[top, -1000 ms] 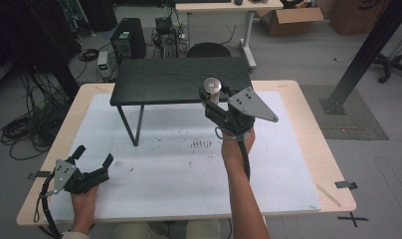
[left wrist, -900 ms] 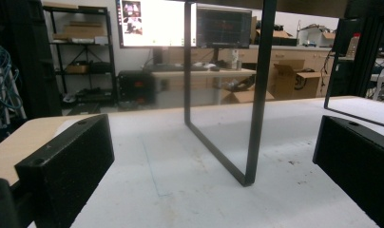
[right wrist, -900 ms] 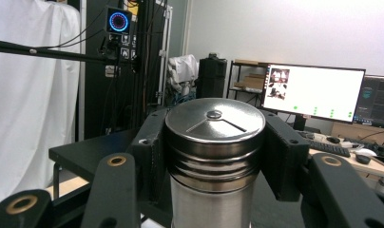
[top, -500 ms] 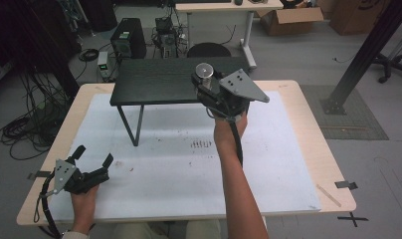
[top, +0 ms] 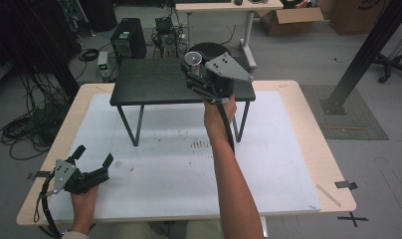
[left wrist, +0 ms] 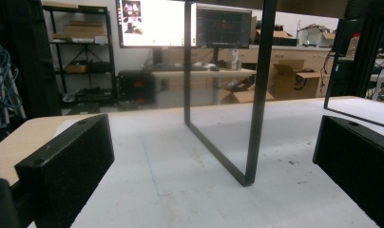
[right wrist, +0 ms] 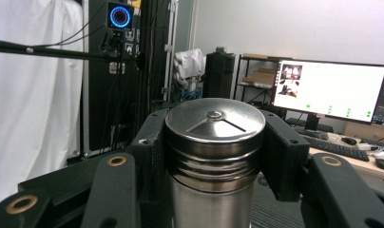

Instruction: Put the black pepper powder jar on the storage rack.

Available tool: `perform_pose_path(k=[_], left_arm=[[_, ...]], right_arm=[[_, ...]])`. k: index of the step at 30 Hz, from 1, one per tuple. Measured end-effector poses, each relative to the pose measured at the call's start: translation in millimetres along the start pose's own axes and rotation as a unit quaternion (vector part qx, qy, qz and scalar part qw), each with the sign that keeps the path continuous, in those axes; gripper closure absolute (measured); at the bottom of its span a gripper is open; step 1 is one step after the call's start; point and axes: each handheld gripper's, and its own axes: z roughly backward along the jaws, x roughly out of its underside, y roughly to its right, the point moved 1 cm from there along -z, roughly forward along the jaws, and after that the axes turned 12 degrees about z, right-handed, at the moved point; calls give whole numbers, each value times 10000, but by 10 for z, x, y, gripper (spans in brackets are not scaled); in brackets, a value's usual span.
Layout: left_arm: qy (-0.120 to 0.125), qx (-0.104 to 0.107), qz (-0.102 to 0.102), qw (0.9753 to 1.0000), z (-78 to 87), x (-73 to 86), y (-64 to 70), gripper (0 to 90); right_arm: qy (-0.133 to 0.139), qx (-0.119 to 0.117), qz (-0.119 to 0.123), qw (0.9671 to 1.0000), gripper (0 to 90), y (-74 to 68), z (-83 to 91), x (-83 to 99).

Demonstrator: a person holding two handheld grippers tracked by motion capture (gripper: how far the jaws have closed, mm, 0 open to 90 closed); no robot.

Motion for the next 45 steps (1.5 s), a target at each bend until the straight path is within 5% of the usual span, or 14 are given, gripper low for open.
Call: perform_pose_path(k=[24, 34, 45], left_arm=[[-55, -5, -38, 10000, -11, 0, 10, 3], [-55, -7, -47, 10000, -11, -1, 8, 3], [-73, -5, -59, 10000, -14, -1, 8, 3]], right_arm=[[-603, -325, -283, 9973, 489, -17, -758, 70], [-1059, -527, -597, 9912, 489, -41, -994, 175], [-1541, -758, -627, 9831, 488, -70, -1154, 171]])
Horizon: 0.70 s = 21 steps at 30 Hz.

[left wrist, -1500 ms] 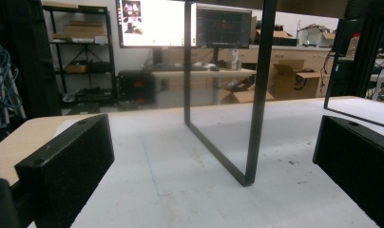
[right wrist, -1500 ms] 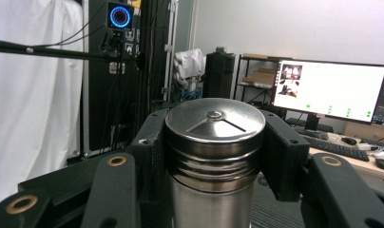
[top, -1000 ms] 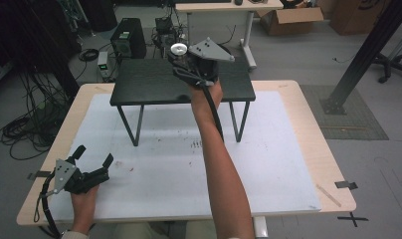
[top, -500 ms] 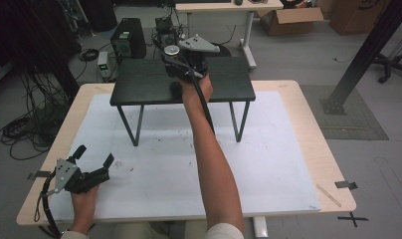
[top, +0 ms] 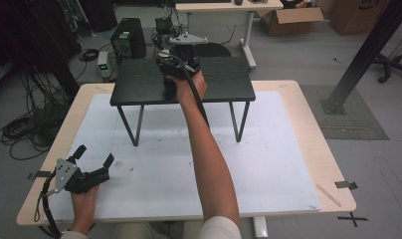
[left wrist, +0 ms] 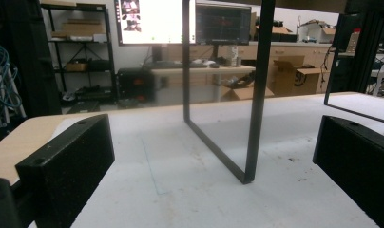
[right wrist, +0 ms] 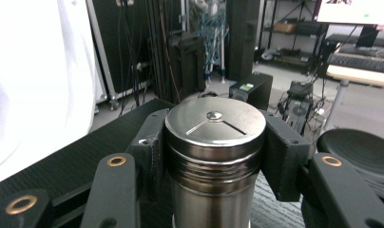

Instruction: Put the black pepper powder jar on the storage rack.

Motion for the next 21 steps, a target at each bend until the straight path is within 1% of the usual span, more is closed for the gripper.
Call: perform_pose_path(k=[4, 10, 16, 17, 19, 21], left_arm=[[2, 2, -3, 10000, -1, 0, 0, 3], [4, 3, -4, 10000, -1, 0, 0, 3], [8, 3, -3, 10000, 0, 0, 0, 3], [7, 1, -3, 10000, 0, 0, -1, 3], [7, 2, -4, 10000, -1, 0, 0, 3], [3, 1, -6, 10000, 0, 0, 0, 3]], right_arm=[[-224, -68, -63, 9997, 488, 10, -30, -8], [-273, -92, -235, 9993, 486, 39, -9, 4], [-310, -111, -148, 9993, 482, 18, -9, 0], [-316, -117, -139, 9993, 472, 14, -9, -1], [-286, -129, -215, 9993, 410, 14, -10, 0], [-256, -160, -243, 9992, 395, 18, -5, 2]])
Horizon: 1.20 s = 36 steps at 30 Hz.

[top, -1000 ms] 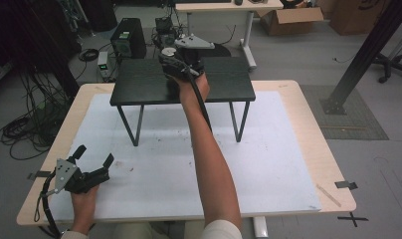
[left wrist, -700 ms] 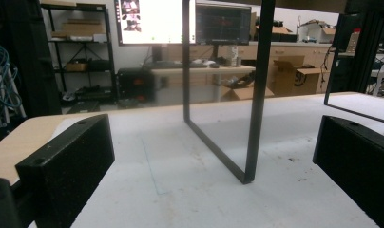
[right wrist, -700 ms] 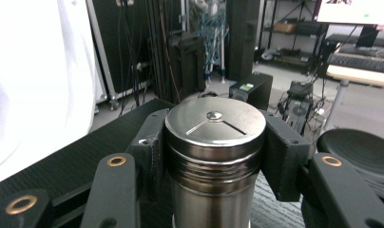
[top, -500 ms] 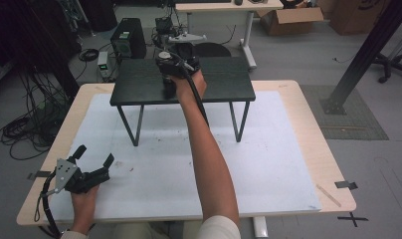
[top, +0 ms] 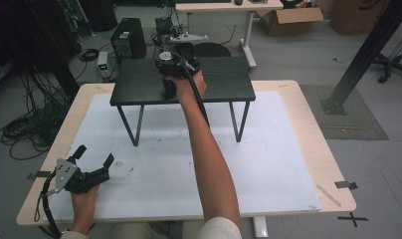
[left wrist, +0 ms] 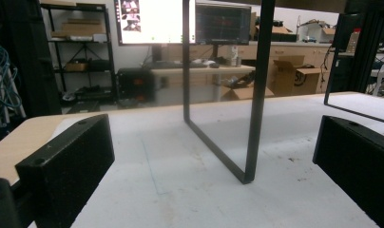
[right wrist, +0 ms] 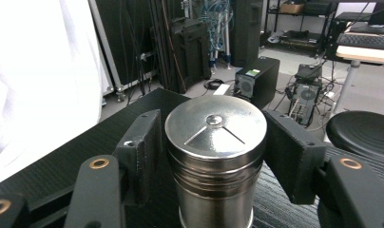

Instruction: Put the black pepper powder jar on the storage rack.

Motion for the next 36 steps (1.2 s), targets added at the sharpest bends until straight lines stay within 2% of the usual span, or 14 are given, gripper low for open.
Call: perform_pose_path(k=[8, 14, 16, 22, 26, 29, 36], left_arm=[[-2, -2, -7, 10000, -1, 0, 1, 3], [-4, -2, -3, 10000, -2, 0, 2, 3], [-10, -1, -6, 10000, -2, 0, 3, 3], [-8, -2, 5, 10000, -3, 1, 4, 3], [-9, -5, -7, 10000, -2, 1, 4, 3], [-9, -4, -7, 10000, -1, 1, 4, 3], [-14, -7, -8, 10000, -2, 1, 4, 3]], right_arm=[[92, -6, -133, 9999, 231, 20, 20, 10], [313, 79, -192, 9993, 111, 49, 76, 29], [437, 188, -243, 9986, 61, 65, 116, 41], [686, 262, -198, 9971, 1, 87, 254, 57], [771, 290, -97, 9966, 0, 91, 377, 41], [984, 287, -46, 9947, 0, 93, 486, 46], [1225, 394, 12, 9917, 0, 121, 740, 123]])
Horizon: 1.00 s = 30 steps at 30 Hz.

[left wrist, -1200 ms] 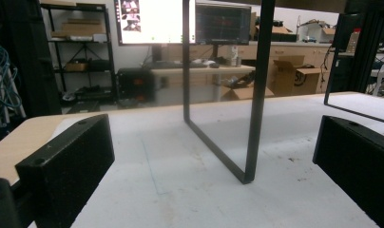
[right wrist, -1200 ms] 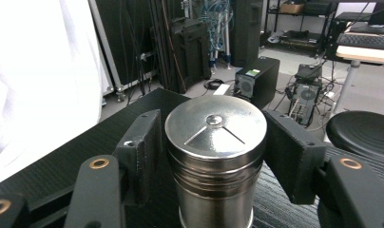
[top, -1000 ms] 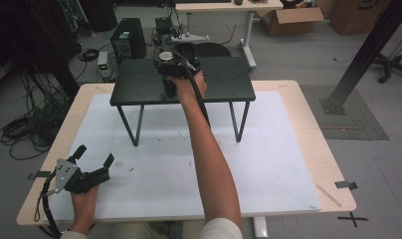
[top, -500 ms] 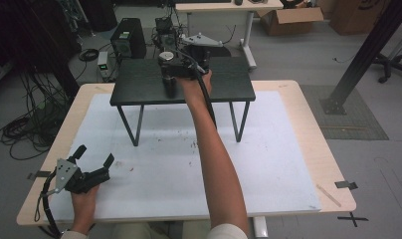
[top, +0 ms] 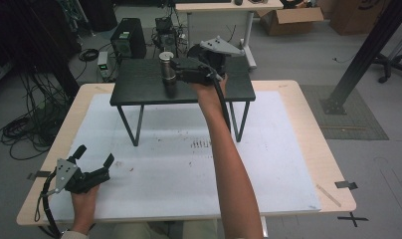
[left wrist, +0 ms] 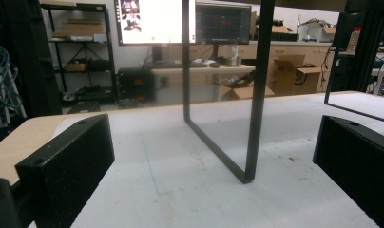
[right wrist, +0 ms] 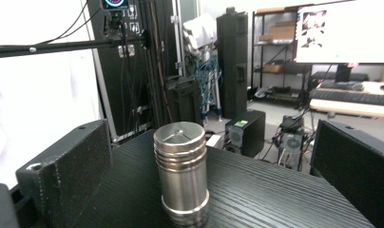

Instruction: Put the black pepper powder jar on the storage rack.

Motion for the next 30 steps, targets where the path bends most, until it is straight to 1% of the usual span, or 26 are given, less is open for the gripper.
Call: perform_pose_path(k=[6, 9, 12, 14, 18, 22, 30], left_arm=[[8, -2, -4, 10000, -1, 0, 0, 2], [8, -2, -3, 10000, -1, 0, 0, 2], [13, -3, 8, 10000, -1, 0, -1, 2], [11, -6, 6, 10000, 0, 0, -1, 3], [10, -2, 0, 10000, 0, 0, -1, 2], [8, 0, -4, 10000, 0, 0, 0, 2], [4, -1, -11, 10000, -1, 1, 1, 2]], right_arm=[[94, 150, 60, 9998, 0, 49, 224, 49], [147, 185, 125, 9996, 0, 72, 330, 86], [212, 199, 77, 9995, 0, 90, 412, 113], [267, 221, 93, 9994, 0, 99, 469, 121], [355, 272, 186, 9988, 0, 96, 602, 128], [461, 293, 201, 9983, 0, 93, 731, 149], [594, 451, 307, 9967, 0, 77, 1003, 257]])
